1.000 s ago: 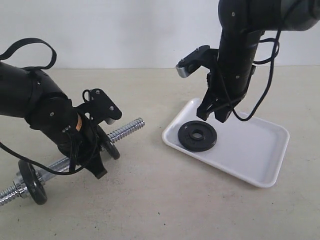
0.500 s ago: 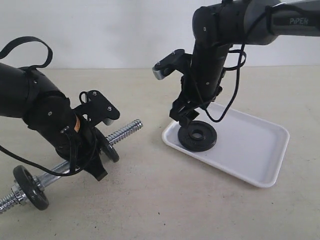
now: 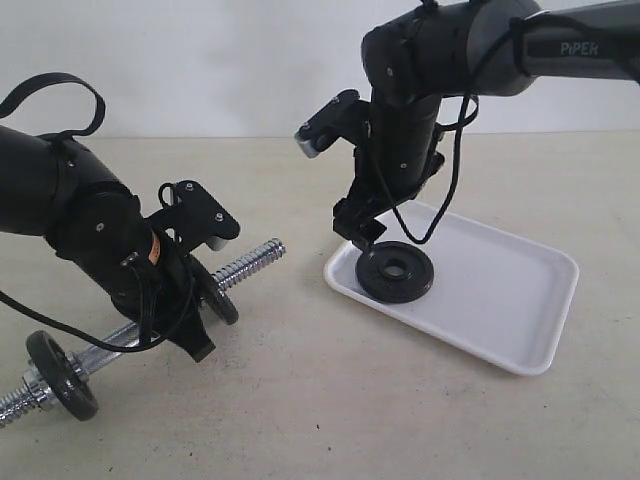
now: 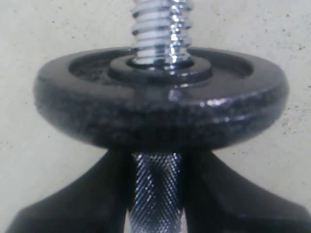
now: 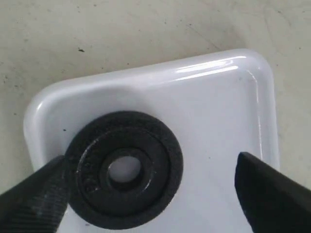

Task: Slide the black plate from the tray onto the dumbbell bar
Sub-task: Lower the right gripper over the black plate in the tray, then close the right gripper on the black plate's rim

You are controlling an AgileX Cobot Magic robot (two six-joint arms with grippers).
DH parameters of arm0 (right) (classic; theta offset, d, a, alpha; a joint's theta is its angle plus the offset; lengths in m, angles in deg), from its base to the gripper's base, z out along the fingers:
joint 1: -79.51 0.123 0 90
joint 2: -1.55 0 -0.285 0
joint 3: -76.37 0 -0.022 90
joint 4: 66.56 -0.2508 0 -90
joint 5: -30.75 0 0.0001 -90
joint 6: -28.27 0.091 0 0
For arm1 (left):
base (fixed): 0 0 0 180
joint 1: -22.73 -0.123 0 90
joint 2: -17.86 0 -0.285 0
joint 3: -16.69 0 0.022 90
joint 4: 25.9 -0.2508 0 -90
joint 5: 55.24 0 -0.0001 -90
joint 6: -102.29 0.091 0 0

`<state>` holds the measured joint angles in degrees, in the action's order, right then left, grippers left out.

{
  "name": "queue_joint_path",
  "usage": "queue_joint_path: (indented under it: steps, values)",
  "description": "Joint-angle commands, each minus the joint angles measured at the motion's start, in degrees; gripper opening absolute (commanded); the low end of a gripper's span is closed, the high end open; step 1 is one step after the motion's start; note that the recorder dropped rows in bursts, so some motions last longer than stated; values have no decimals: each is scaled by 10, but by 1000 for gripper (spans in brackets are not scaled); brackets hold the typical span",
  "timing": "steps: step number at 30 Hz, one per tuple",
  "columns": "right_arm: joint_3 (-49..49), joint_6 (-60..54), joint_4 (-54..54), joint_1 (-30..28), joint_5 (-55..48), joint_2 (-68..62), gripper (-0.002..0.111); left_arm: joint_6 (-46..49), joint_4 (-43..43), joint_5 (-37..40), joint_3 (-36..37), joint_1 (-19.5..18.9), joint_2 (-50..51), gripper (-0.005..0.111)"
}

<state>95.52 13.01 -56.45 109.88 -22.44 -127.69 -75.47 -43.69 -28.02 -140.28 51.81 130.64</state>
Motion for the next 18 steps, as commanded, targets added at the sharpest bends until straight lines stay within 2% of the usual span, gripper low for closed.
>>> queue_joint_path:
  steps: [1,3,8,13,18]
  values:
    - [3,41,32,1,-19,2,97,-5,9,3,1,3,-16,4]
    - [3,48,32,1,-33,2,105,-5,9,3,1,3,-16,4]
    - [3,48,32,1,-59,-1,105,-5,9,3,1,3,-16,4]
    - [3,56,3,0,-38,-6,105,-5,9,11,1,3,-16,4]
    - [3,-11,-28,-1,-46,-6,105,-5,9,11,1,3,-16,4]
